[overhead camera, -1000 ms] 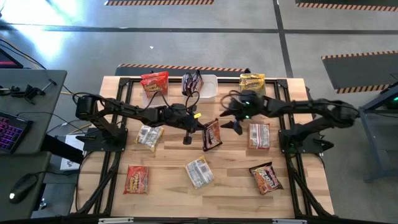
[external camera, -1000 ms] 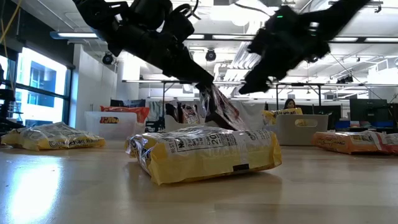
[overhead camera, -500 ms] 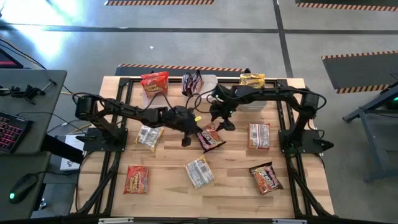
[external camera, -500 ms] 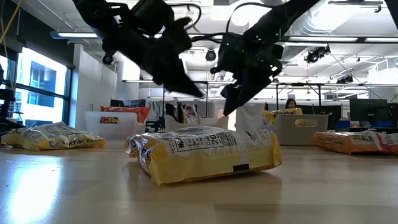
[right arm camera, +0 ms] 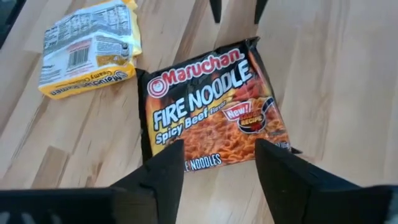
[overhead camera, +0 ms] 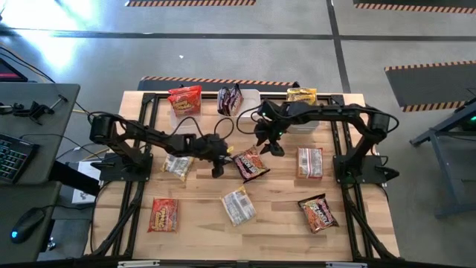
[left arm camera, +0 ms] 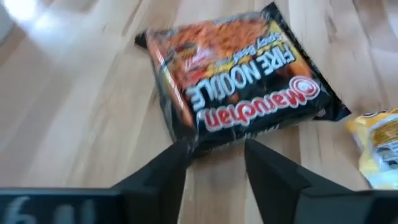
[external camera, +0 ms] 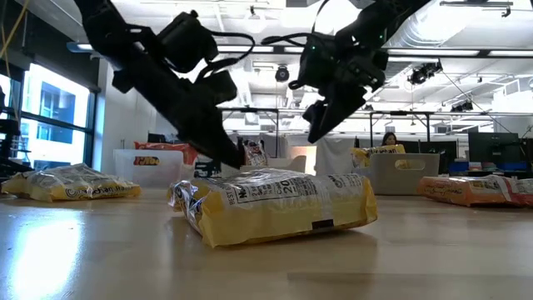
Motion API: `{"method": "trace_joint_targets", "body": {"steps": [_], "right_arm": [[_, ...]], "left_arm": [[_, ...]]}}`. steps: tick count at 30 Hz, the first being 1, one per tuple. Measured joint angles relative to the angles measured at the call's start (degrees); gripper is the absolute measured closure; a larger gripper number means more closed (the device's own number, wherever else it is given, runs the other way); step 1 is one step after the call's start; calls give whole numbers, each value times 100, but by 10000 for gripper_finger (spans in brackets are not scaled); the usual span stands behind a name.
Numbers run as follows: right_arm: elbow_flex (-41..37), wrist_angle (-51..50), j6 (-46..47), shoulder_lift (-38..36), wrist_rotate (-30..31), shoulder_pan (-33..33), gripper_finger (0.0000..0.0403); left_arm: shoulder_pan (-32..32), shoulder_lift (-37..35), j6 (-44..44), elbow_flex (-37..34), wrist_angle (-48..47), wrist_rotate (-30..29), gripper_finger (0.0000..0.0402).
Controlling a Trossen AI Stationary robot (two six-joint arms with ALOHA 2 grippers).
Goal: Sort Maruchan noodles
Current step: Put the black noodle pack into the white bin
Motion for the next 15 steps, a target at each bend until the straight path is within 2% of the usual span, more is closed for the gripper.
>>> {"method": "trace_joint_targets", "body": {"steps": [4,8,12,15], "right_arm": [[0,63,18,0,2,-1,211],[0,87,51,0,2,-1,199],[0,102,53,0,2,-1,194],[0,103,32,0,0,-1,194]], "left_arm": [[0,284,465,6,199,-32,218],[0,613,730,-5,375,-384,209],[0,854,989,3,761,-411,213],[-2,901,1207,-1,942,-409,236]]}}
